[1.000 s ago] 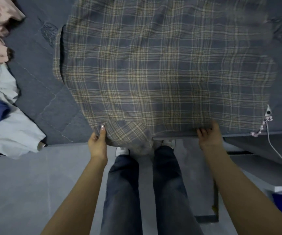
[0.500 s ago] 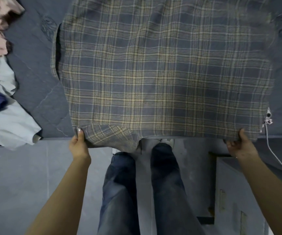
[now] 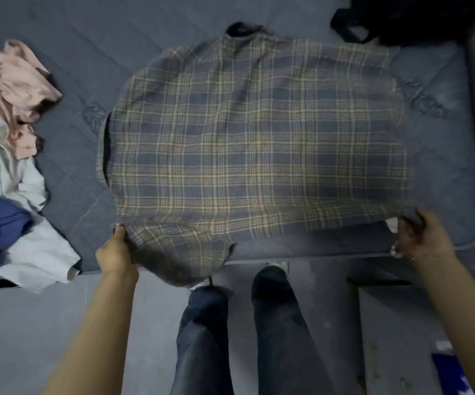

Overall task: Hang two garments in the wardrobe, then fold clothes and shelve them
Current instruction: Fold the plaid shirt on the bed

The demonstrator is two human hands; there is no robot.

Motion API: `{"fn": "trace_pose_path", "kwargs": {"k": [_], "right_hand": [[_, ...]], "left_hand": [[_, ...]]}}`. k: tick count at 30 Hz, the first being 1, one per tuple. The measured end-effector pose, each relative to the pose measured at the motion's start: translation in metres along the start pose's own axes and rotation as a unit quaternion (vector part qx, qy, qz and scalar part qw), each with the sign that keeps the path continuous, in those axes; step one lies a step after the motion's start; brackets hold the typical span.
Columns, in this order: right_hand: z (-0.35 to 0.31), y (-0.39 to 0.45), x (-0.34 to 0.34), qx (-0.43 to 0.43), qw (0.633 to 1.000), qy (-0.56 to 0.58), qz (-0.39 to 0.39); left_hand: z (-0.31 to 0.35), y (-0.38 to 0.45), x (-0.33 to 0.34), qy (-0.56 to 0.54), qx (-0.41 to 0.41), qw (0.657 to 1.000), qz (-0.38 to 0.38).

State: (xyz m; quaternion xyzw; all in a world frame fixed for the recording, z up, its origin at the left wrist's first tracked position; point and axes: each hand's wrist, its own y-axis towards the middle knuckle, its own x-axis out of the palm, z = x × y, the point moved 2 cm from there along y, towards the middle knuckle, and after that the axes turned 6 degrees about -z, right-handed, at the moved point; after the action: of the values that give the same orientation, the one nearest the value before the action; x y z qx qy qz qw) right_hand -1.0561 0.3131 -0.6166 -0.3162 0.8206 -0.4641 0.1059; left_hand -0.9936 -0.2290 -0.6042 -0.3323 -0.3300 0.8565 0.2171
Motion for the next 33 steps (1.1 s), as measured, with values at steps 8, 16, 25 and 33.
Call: {"fn": "trace_pose_path", "kwargs": {"k": [8, 16, 25, 33], "right_hand": [[-0.05, 0.036, 0.085, 0.091, 0.996, 0.0, -0.001], [-0.025, 0.089, 0.107, 0.081, 0.995, -0.052, -0.035], [0.048, 0.017, 0.112, -0.117, 0.895, -0.403, -0.152], [0.151, -0.014, 0.159, -0.079, 0.77, -0.555, -0.304]], "left_hand": [[0.085, 0.009, 0.075, -0.061, -0.035, 0.99, -0.126], [0.07, 0.033, 0.135, -0.178, -0.089, 0.957, -0.212], [0.016, 0.016, 0.123, 0.226, 0.1, 0.961, -0.121], [-0.053, 0.03, 0.049, 0.292, 0.01, 0.956, 0.0]]}}
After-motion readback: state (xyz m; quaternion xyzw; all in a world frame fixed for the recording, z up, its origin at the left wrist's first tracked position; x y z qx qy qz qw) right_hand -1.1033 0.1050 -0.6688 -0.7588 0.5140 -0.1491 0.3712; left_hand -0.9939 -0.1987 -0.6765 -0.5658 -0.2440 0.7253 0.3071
